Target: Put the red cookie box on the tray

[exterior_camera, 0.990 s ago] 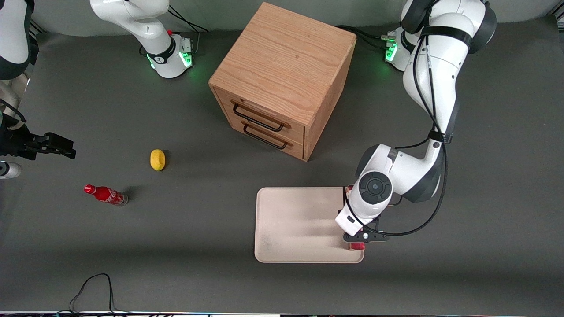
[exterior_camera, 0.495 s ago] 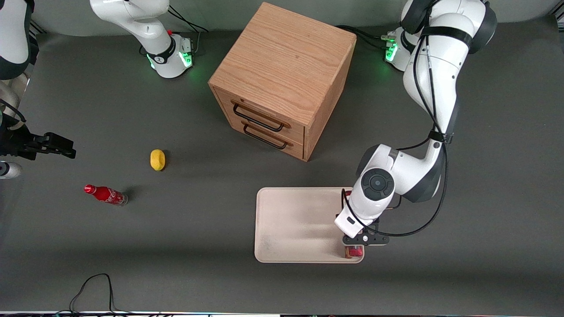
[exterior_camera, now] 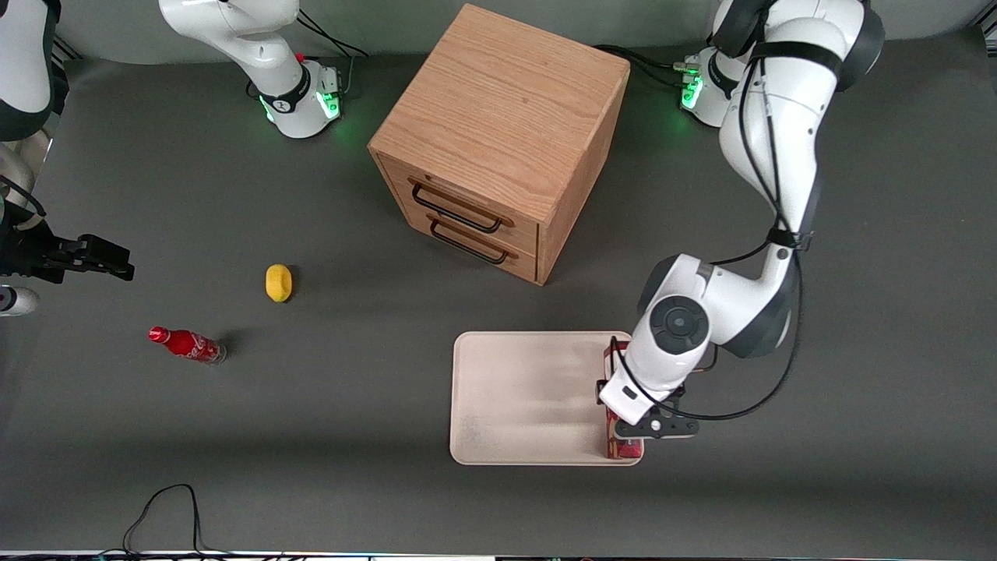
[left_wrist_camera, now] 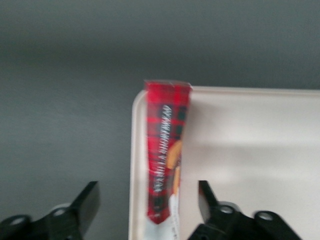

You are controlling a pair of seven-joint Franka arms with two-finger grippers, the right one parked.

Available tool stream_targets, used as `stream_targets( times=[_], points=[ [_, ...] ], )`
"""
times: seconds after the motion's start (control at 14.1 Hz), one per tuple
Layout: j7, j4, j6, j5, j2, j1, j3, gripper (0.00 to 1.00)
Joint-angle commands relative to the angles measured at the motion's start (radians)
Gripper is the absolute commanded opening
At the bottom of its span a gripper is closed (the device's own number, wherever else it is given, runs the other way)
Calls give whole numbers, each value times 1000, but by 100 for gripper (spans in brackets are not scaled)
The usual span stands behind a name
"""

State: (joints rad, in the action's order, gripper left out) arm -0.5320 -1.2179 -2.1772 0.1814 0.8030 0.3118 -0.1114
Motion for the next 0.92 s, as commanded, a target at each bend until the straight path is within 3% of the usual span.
stream_targets(
  times=[0.0,0.28,0.49,0.85],
  points=[
    [-11,-268,48,-58,-290,-78,9,100],
    [114,-387,297,-100,-572,-216,58,100],
    [338,-416,411,-103,-698,-305,67,100],
    [518,-534,505,-175,-876,-381,67,100]
  ],
)
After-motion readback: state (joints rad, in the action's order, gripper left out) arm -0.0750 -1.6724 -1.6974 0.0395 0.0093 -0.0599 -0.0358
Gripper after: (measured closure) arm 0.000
